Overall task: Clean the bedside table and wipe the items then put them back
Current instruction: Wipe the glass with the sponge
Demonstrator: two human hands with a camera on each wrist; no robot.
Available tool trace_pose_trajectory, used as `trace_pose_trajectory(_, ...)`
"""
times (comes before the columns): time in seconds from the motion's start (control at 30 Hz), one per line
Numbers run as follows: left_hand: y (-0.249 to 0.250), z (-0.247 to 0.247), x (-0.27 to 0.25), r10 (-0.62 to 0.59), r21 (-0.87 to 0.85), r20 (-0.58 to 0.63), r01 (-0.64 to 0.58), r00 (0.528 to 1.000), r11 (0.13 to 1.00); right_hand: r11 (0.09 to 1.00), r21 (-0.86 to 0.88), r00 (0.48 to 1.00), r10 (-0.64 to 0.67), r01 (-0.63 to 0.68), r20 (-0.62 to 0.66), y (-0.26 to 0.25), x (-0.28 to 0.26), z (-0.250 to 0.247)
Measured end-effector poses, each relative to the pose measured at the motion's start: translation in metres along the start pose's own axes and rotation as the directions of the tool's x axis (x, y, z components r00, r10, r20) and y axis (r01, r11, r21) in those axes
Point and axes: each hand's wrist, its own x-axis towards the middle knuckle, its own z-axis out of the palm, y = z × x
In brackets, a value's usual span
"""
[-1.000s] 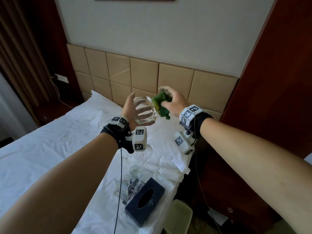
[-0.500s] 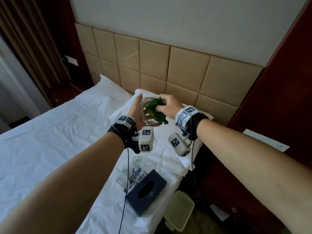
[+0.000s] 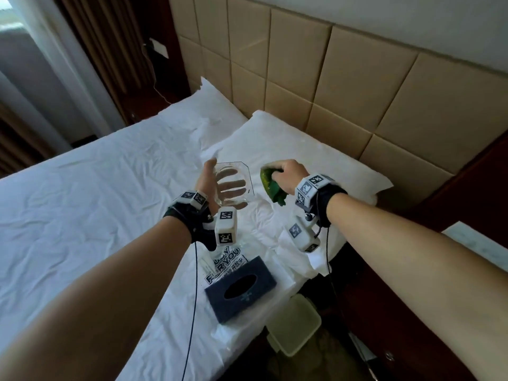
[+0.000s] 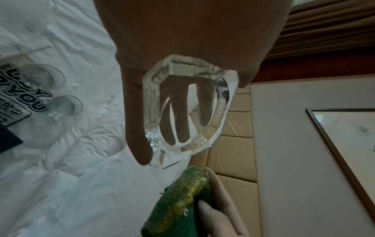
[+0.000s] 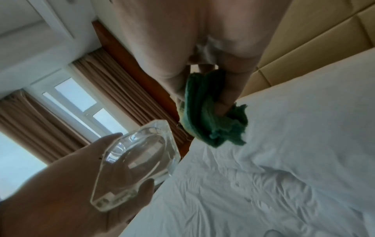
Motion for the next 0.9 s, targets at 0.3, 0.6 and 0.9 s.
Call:
trace_pose_trajectory(0.3,-0.04,-0.078,0.003,-0.086,-0.003,-0.147,0.086,0.985,0.996,0.997,-0.07,0.902,-0.006,0.04,0.431,0.008,0.025,0.099)
trace_pose_trajectory(0.6,-0.076,-0.169,0.025,-0.155,-0.003,-0.265,0.16,0.952,0.987,0.991,-0.133,0.828,0.071,0.005,0.557,0.019,0.046,0.212)
trace_pose_trajectory(0.9,-0.136,-0.269,0.057,-0.015,0.674,-0.318,0.238,0.948,0.699,0.944,-0.327,0.744,0.25,-0.044,0.62,0.05,0.066,0.333)
